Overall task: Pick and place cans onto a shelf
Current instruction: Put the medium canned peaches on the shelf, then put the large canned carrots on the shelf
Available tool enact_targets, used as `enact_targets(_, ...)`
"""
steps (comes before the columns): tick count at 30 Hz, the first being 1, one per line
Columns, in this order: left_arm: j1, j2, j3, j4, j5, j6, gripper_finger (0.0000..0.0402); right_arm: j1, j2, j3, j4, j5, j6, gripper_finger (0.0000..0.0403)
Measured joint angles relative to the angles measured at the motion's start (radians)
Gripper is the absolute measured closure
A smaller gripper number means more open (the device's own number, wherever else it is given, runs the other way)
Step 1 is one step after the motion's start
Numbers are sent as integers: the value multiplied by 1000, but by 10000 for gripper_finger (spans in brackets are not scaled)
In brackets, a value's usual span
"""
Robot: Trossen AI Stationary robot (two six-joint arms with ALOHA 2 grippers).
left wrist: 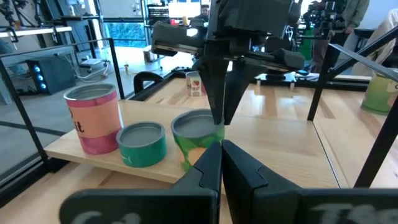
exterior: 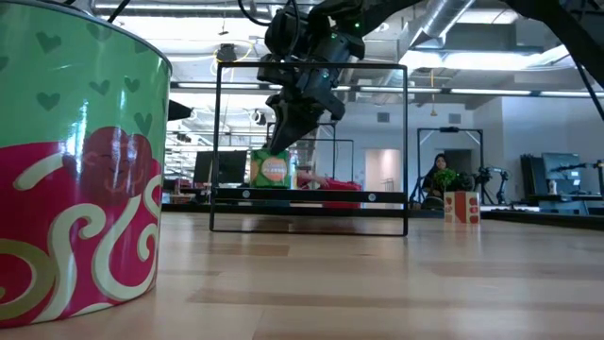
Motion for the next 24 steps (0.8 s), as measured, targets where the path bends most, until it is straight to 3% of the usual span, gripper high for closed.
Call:
enact_targets(12, 0, 0, 0, 0, 0, 0, 400, 13, -34, -2, -10, 6, 21, 312)
enact_targets(19, 0, 0, 0, -9, 0, 0, 400, 33, -226, -4, -103, 44, 55, 392)
enact_targets(24, 0, 0, 0, -10, 2, 0, 400, 5, -429, -221, 24, 46, 140, 397)
